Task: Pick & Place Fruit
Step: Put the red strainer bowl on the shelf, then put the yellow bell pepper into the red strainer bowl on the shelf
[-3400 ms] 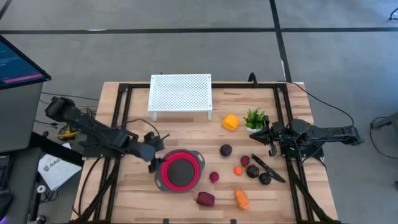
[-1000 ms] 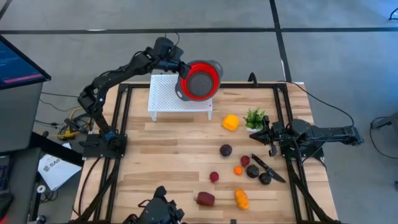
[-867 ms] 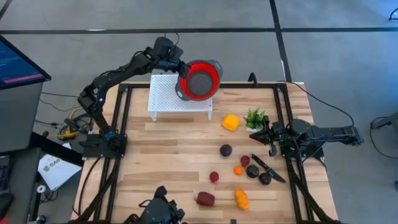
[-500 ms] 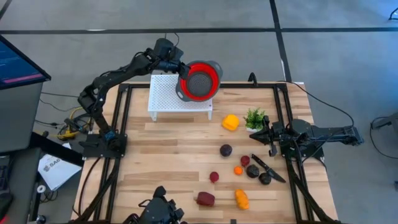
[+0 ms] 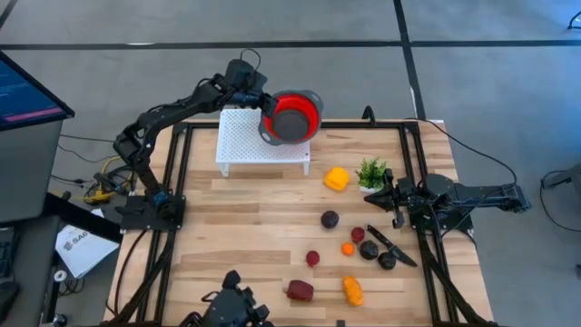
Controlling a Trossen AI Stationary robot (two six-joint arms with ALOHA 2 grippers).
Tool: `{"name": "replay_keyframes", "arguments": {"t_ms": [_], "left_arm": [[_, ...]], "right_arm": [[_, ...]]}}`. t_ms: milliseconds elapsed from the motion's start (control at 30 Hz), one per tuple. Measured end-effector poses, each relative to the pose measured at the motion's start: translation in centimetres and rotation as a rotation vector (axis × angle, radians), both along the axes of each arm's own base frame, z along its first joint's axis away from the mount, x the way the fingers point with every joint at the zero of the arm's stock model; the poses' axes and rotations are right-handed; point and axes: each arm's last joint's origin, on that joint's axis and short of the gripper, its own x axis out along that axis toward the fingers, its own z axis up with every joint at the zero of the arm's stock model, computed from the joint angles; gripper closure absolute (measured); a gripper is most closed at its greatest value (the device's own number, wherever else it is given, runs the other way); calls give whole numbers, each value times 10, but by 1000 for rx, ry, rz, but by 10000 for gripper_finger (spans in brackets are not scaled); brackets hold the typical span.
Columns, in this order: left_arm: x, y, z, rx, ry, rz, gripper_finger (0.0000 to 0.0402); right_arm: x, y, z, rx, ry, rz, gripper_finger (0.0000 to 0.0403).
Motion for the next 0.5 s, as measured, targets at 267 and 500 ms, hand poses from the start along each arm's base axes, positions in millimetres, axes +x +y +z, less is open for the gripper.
{"name": "replay_keyframes", "arguments": {"t_ms": [267,500], "left_arm": [[-12,9,5,16,-7,36,226],[-43,-1,50,165,-57,45,194]], "right_arm": [[0,0,0,0,0,0,397],[0,0,0,0,0,0,397]]}}
